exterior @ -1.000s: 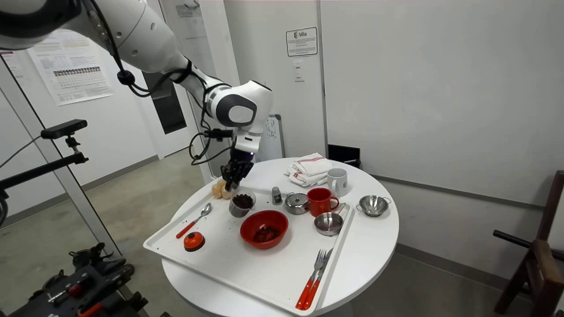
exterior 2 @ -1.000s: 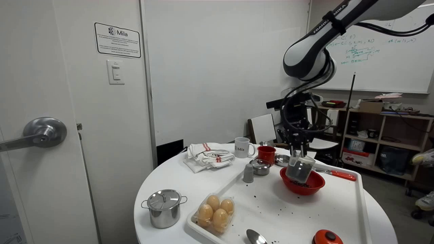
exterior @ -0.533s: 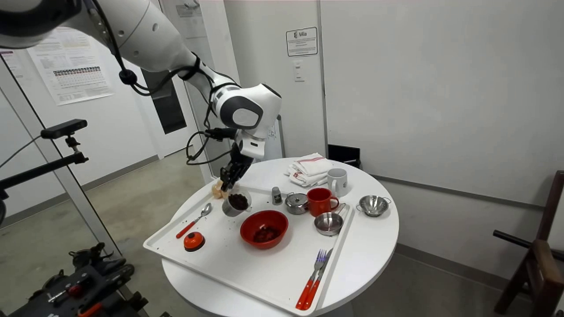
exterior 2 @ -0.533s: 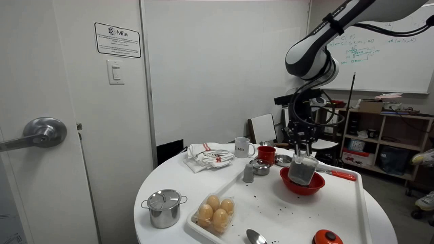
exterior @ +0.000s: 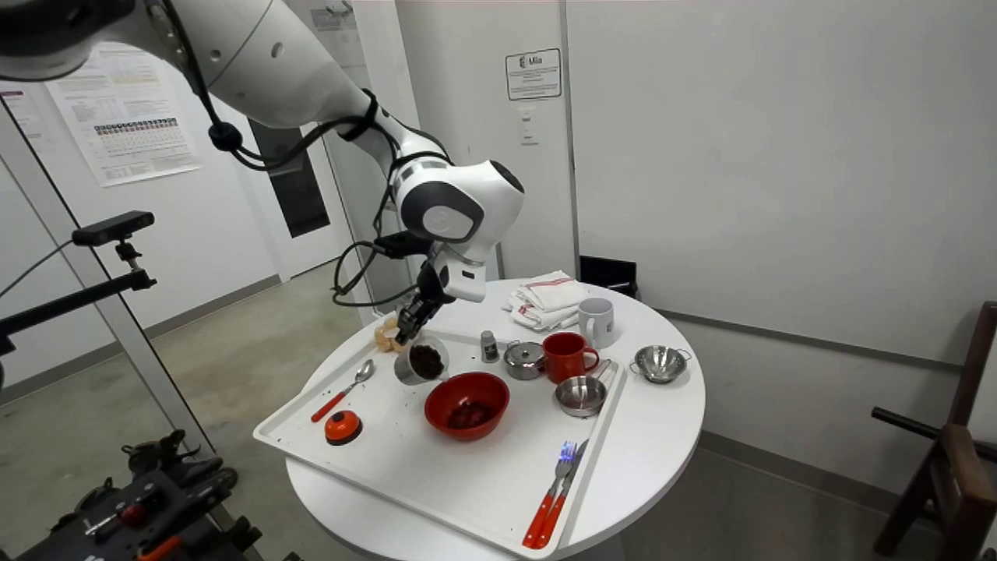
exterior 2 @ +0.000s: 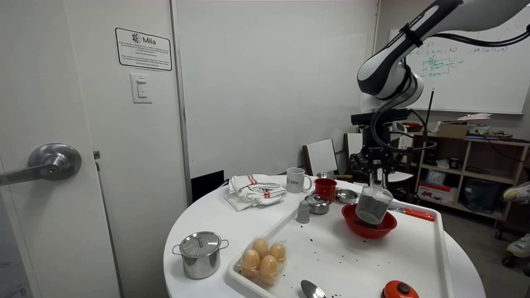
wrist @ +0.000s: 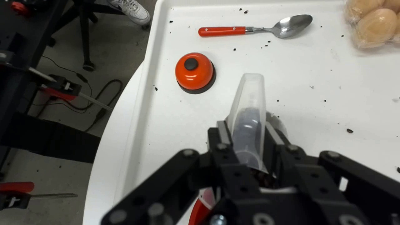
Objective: Pour some contents from the clear jar into the orange bowl
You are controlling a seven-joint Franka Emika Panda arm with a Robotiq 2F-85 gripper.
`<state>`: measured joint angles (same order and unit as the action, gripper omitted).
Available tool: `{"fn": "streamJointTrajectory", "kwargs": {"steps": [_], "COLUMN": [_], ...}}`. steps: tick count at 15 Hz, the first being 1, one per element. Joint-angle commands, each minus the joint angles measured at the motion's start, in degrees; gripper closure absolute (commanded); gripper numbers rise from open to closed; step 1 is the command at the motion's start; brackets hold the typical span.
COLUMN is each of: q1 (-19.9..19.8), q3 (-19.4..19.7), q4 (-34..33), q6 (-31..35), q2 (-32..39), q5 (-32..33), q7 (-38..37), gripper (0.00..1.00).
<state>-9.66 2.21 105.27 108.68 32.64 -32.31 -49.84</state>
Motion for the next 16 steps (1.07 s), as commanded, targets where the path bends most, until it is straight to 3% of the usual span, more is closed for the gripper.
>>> {"fn": "streamJointTrajectory", "kwargs": {"steps": [1,9,13,16], "q1": [-0.45,-0.28,-0.06,1.38], "q3": [0.81,1.77,2.41,3.45], "q4": [2.43,0.89,-2.15,-2.21], "q6": [-2.50,-10.87,-15.76,-15.36], "q2": [-2.48,-1.82,-0.05,-1.38], "q5": [-1.91,-1.33,-2.09,-2.21], "q7": [6.50,16.57,14.25,10.29], "gripper": [0.89,0.89,0.89,0.90]}}
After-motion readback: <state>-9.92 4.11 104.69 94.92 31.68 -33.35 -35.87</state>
